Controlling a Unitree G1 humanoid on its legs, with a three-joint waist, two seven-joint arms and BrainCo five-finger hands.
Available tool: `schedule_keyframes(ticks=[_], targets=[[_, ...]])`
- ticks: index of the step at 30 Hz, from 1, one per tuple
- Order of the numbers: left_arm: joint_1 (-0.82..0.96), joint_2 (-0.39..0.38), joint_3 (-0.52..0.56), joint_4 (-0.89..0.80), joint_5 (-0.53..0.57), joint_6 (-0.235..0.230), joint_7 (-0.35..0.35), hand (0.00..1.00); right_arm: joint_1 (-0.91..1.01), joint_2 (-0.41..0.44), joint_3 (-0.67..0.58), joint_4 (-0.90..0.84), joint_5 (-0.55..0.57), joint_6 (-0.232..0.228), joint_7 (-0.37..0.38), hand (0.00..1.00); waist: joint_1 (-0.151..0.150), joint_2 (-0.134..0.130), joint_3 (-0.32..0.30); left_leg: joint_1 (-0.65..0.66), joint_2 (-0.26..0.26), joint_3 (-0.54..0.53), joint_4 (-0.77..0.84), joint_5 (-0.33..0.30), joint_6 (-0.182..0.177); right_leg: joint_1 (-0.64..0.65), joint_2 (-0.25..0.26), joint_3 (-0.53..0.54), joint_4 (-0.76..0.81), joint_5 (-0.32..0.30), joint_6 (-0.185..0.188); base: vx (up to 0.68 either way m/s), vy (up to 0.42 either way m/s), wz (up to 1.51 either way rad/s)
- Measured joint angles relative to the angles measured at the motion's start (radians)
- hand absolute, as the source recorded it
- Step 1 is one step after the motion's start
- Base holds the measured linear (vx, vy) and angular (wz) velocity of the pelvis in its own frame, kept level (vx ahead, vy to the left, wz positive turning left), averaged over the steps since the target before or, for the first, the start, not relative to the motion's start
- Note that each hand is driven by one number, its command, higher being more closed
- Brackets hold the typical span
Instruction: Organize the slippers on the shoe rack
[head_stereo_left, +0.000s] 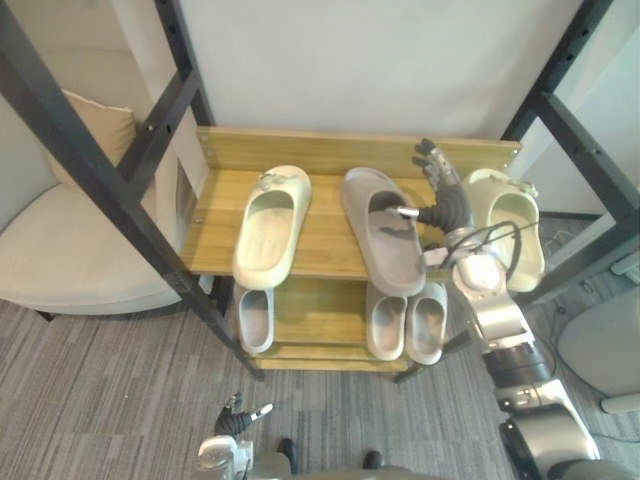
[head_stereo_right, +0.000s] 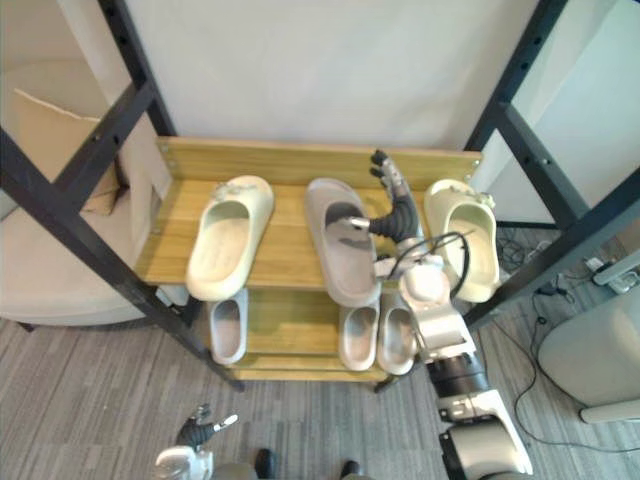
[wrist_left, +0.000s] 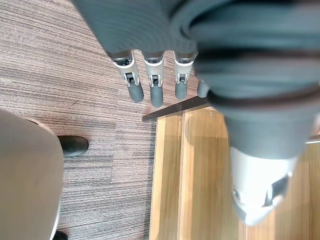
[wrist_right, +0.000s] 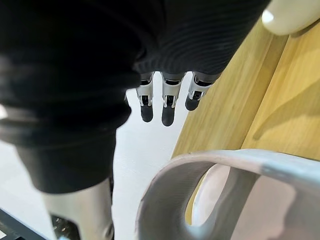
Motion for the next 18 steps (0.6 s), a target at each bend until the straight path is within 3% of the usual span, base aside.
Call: schedule_keyframes(ticks=[11, 18], targets=[[0.000, 0.000, 0.006, -0.010, -0.039, -0.001, -0.017, 0.00, -0.095, -0.033, 0.053, 0.088, -0.004, 0.034, 0.003, 0.00, 0.002, -0.001, 0.021, -0.002, 0.000, -0.001, -0.001, 0.000, 0.000, -0.001, 0.000, -0.003, -0.001, 0.000, 0.000, 0.00, 0.000, 0.00], [0.000, 0.000, 0.007, -0.014, -0.057, -0.001, -0.017, 0.00, -0.160, -0.037, 0.058, 0.172, -0.084, 0.052, 0.003, 0.00, 0.005, 0.000, 0.028, -0.007, 0.000, 0.000, -0.002, 0.000, 0.000, -0.005, 0.000, -0.003, -0.001, 0.003, -0.003, 0.00, 0.000, 0.00]])
